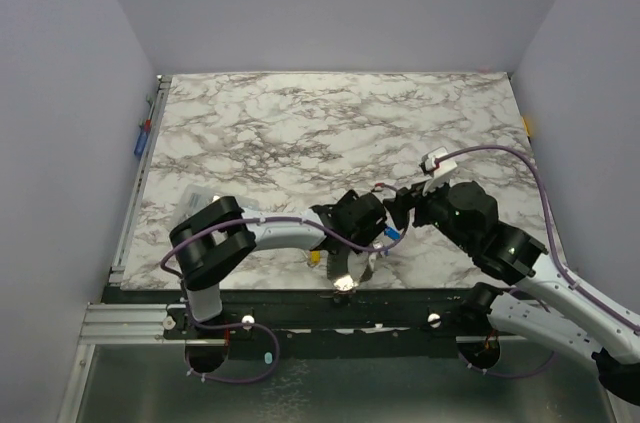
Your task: Put the keys on the keyring
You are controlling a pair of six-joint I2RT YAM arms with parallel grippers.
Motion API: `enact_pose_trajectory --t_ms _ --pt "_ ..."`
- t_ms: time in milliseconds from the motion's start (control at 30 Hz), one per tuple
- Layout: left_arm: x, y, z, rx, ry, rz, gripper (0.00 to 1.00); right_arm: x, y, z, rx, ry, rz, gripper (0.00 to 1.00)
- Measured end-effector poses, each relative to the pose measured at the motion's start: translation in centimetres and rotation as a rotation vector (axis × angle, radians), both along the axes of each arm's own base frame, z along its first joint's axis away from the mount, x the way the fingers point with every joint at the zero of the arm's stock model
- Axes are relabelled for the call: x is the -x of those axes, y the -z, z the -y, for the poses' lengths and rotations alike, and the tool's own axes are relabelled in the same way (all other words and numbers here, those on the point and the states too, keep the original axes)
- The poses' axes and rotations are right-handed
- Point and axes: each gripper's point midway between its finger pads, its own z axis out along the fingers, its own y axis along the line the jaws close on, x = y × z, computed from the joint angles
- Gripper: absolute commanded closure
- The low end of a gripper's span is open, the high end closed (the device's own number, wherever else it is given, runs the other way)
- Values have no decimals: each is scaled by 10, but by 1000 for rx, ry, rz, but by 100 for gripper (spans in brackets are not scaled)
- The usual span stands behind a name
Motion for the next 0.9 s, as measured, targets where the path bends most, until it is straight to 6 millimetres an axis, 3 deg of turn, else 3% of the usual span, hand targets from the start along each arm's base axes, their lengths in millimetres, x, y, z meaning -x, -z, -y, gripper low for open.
enact_pose_trajectory --t_ms 267,333,467,667,800,900 --pt "-91 -4 -4 6 -81 78 26 -2 -6 2 5 8 17 20" --pt "-115 -5 -12 2 -103 101 26 -2 -8 2 4 7 20 20" --pt "-142 -7 -32 -11 -144 123 26 -2 -11 2 0 8 25 19" --pt "-155 -9 -52 -2 -179 93 23 -3 -10 1 5 9 21 20" --pt "-139 -18 -56 22 -156 51 24 -4 -9 1 7 12 16 19" --pt "-125 -44 -57 89 -149 46 23 -4 -11 3 -5 26 17 20"
